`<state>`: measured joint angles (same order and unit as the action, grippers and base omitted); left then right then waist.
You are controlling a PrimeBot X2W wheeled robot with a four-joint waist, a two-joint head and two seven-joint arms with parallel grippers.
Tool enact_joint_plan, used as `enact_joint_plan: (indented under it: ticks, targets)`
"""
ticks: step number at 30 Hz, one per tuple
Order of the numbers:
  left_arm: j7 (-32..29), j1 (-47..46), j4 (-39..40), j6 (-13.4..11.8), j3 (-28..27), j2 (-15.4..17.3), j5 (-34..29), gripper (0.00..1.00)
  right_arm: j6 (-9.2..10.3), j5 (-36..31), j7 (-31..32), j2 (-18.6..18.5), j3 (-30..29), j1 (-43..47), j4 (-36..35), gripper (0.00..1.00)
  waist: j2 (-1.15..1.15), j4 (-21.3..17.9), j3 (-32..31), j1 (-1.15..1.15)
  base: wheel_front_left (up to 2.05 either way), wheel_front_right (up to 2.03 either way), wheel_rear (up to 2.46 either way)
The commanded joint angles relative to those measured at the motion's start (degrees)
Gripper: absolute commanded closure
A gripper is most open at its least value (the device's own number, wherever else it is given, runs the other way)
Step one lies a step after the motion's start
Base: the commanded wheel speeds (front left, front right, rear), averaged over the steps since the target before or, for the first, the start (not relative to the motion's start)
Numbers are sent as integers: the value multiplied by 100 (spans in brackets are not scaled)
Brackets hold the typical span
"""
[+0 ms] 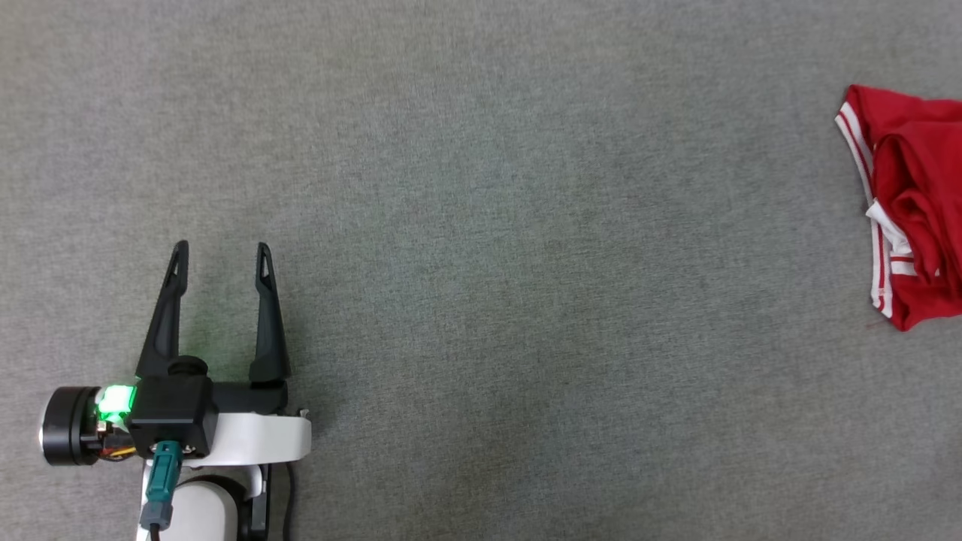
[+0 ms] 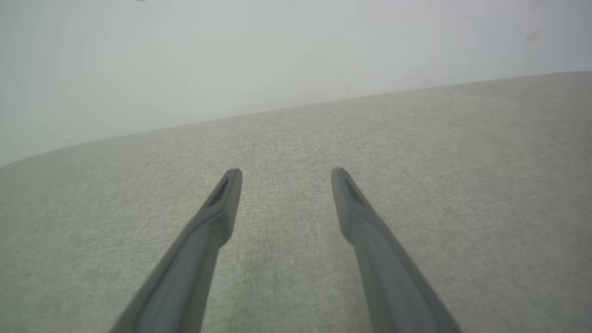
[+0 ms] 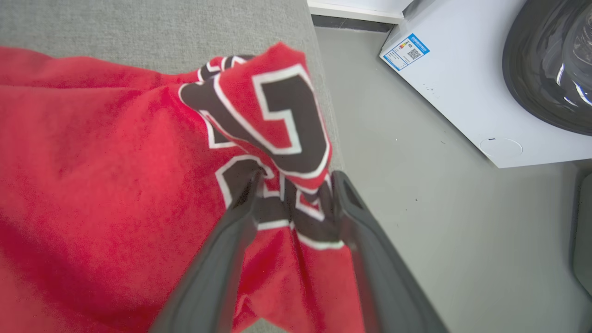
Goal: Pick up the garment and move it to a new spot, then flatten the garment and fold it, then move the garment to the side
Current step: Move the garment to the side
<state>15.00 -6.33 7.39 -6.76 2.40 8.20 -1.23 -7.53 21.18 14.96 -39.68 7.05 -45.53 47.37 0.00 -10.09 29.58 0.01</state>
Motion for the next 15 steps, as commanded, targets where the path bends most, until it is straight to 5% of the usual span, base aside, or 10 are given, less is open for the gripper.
enact_joint_plan:
  ticks: [1, 7, 15]
  targets:
    - [24, 25, -33, -45, 12, 3, 27, 0, 9, -18, -37, 53, -56, -46, 100, 0, 0, -7, -111, -1, 0, 0, 0]
    - [24, 160, -108, -86, 84, -50, 86, 0, 9, -37, -486, 64, -71, 304, -32, 0, 0, 38, -528, -1, 0, 0, 0]
    - [20, 503, -213, -73, 162, -73, 172, 0, 9, -109, -1739, 300, -486, 934, -1168, 0, 0, 200, -1149, -1, 0, 0, 0]
